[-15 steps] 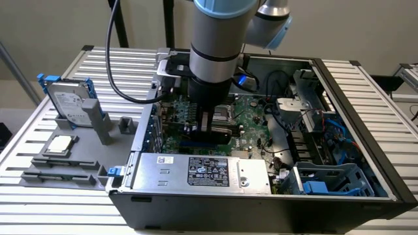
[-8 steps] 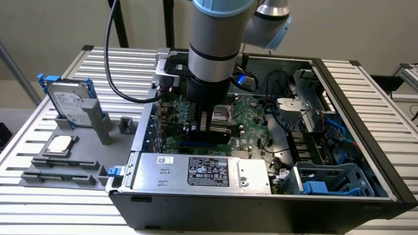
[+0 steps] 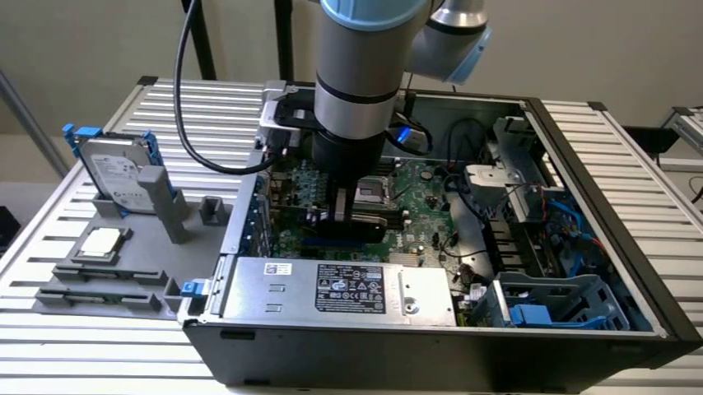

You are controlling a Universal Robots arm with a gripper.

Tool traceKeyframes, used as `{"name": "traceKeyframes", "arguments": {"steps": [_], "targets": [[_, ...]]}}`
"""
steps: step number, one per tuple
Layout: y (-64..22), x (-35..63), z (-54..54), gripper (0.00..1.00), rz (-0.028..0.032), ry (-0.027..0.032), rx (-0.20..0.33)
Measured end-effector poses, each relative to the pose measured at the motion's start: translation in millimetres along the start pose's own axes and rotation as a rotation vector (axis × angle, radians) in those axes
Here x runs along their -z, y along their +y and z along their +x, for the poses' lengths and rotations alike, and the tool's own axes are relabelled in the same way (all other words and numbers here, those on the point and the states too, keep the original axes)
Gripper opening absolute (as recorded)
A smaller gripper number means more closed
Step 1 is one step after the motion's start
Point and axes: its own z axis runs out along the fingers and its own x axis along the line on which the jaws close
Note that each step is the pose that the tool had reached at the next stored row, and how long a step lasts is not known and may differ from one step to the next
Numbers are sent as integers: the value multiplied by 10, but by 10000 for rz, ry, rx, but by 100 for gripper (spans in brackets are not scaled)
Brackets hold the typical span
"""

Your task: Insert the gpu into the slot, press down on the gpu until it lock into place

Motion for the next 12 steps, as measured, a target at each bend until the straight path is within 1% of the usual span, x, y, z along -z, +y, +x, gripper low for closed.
{"name": "traceKeyframes", "arguments": {"steps": [8,12], "targets": [[-1,-29,1,26,5,19,19],[-1,-31,0,26,60,33,69]]}}
